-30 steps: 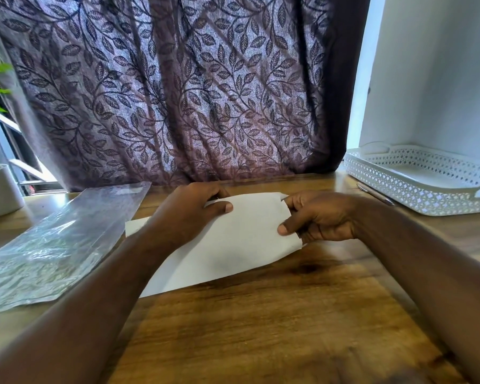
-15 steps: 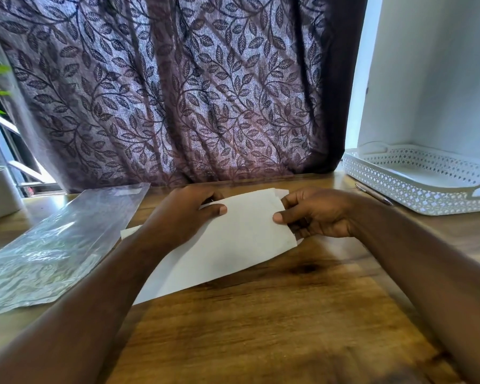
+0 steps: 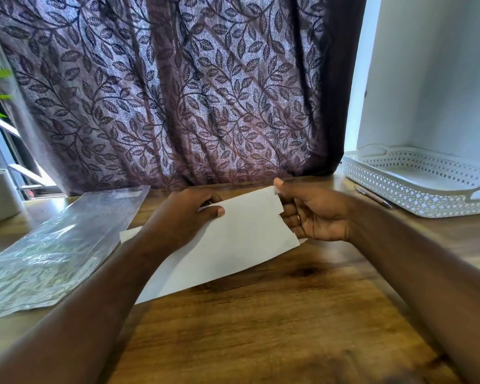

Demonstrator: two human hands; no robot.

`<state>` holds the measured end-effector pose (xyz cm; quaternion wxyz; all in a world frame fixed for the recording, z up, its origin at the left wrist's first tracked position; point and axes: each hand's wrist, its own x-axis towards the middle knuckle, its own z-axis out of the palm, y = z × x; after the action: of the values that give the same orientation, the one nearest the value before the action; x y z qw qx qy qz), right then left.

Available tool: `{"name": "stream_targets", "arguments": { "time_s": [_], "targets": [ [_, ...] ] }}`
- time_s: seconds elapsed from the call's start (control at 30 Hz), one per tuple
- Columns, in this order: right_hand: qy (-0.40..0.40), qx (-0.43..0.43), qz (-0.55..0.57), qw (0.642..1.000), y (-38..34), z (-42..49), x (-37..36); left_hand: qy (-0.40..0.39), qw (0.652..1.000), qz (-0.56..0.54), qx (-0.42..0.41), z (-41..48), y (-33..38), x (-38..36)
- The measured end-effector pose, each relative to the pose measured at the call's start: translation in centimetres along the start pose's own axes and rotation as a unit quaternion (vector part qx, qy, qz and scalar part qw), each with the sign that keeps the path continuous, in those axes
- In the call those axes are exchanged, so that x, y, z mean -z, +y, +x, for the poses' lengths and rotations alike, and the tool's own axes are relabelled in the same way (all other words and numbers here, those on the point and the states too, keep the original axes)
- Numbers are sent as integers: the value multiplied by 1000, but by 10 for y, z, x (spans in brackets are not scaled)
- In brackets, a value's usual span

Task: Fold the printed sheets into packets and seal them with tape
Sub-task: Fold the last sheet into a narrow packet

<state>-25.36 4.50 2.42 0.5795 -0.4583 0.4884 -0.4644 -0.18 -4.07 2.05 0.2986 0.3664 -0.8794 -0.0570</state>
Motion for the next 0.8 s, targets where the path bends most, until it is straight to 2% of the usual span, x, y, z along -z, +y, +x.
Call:
{"name": "stream_targets", "arguments": {
  "time_s": [0.17, 0.23, 0.3, 0.37, 0.47, 0.67, 0.8],
  "targets": [
    [-23, -12, -2, 1000, 4, -2, -6, 7, 1000, 12, -17, -1, 3, 1],
    [-6, -6, 6, 1000, 4, 1, -9, 12, 994, 97, -56, -3, 5, 0],
    [-3, 6, 35, 999, 3, 2, -14, -18, 978, 188, -83, -7, 15, -1],
    [-7, 15, 54, 998, 2, 3, -19, -32, 966, 232, -113, -9, 27, -9],
    [-17, 24, 70, 997, 1, 2, -24, 2, 951, 270, -153, -11, 39, -24],
    [-30, 91, 85, 992, -2, 5, -29, 84, 937, 295, -167, -9, 39, -21],
    [-37, 103, 50, 993, -7, 2, -27, 97, 932, 305, -169, -8, 36, -17]
  ]
}}
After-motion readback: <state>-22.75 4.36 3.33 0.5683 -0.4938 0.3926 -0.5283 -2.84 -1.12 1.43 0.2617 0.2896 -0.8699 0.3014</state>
